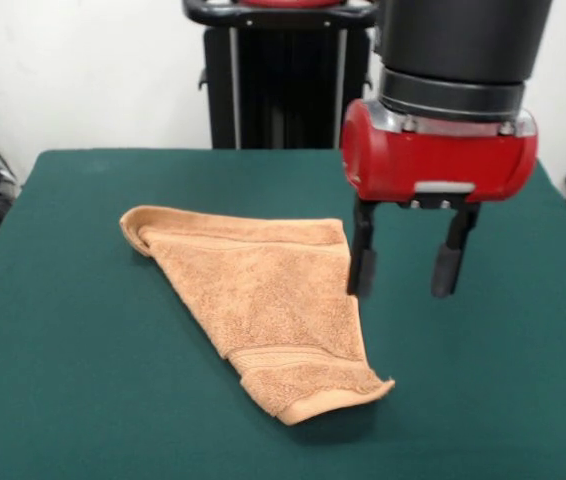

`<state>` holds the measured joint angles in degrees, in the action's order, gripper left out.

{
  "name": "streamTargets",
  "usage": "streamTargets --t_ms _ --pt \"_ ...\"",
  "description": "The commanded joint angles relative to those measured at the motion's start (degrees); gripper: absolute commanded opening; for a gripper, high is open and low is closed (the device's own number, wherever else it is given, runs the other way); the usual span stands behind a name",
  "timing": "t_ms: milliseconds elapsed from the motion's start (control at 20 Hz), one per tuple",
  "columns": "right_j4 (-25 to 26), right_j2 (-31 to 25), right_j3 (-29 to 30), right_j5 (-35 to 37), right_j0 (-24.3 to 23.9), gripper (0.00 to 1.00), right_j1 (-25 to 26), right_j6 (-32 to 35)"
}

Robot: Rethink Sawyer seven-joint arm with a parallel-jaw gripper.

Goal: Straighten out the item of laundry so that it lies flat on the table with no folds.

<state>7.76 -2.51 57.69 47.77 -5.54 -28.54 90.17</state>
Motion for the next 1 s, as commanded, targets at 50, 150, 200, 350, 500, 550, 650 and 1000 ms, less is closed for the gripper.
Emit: streamTargets --t_ms 50,150,200,350,500,550,650,1000 --pt "-0.2 -0.3 8.4 3.8 -0.4 1.0 0.5 6.7" --pt "-0.2 -0.5 8.6 2.9 -0.6 1.0 0.9 6.5" --pt "0.0 -0.5 8.7 2.1 -0.5 1.0 1.2 6.6" --pt "-0.1 -1.5 9.2 -2.7 -1.0 1.0 2.5 7.1" --pt "1.0 -2.6 7.8 -2.9 -1.2 1.0 4.7 4.0" --pt "1.5 -2.6 7.4 -3.4 -1.0 1.0 5.3 3.7" --pt "1.9 -2.2 6.9 -3.9 -0.5 1.0 5.7 4.2" --pt "0.9 -4.3 8.1 -3.1 -1.2 1.0 5.4 1.3"
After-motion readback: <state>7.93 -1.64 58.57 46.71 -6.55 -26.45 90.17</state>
